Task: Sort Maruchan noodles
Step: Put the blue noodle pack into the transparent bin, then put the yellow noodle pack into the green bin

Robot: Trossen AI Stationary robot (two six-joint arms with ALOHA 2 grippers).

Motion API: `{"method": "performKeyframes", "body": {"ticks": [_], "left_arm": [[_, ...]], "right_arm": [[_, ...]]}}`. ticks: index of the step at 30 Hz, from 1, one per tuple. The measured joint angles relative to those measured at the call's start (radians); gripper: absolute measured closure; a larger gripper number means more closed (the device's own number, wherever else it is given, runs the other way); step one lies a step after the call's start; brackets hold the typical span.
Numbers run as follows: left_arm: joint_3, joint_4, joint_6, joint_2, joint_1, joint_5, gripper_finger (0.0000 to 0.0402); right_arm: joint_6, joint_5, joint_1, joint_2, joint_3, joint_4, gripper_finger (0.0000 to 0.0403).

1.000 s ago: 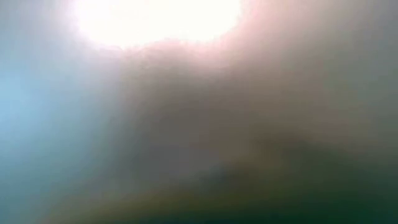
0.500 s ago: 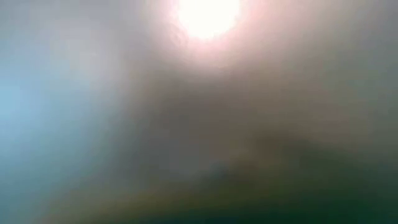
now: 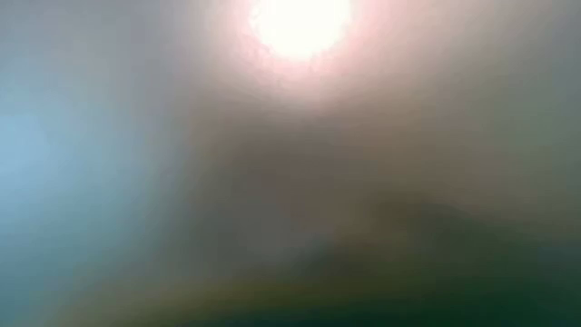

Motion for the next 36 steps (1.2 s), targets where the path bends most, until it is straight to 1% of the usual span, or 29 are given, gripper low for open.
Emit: {"method": "performKeyframes", "body": {"ticks": [2, 11, 15, 21, 24, 29, 32, 36], "left_arm": [[0.0, 0.006, 0.002, 0.018, 0.005, -0.023, 0.031], [-0.001, 0.01, 0.011, 0.174, 0.022, -0.022, 0.031], [-0.001, 0.022, 0.027, 0.205, 0.022, -0.023, 0.0305], [-0.006, 0.031, 0.065, 0.209, 0.022, -0.04, 0.0274], [-0.009, -0.001, 0.068, 0.207, 0.022, -0.093, 0.0255], [-0.042, -0.01, 0.062, 0.197, 0.022, -0.147, 0.0229], [-0.066, -0.014, 0.055, 0.173, 0.022, -0.182, 0.0217], [-0.068, -0.022, 0.055, 0.12, 0.022, -0.223, 0.0207]], "right_arm": [[0.0, 0.0, 0.0, 0.0, 0.0, -0.001, 0.036], [-0.01, 0.001, 0.0, 0.0, 0.0, -0.026, 0.036], [-0.018, 0.003, 0.0, 0.0, 0.0, -0.039, 0.036], [-0.097, 0.0, 0.0, 0.0, -0.001, -0.047, 0.036], [-0.084, 0.0, 0.0, 0.0, -0.001, -0.046, 0.036], [-0.078, 0.0, 0.0, 0.0, -0.001, -0.044, 0.036], [-0.079, 0.0, 0.0, 0.0, -0.001, -0.044, 0.036], [-0.079, 0.0, 0.0, 0.0, -0.001, -0.044, 0.036]]}}
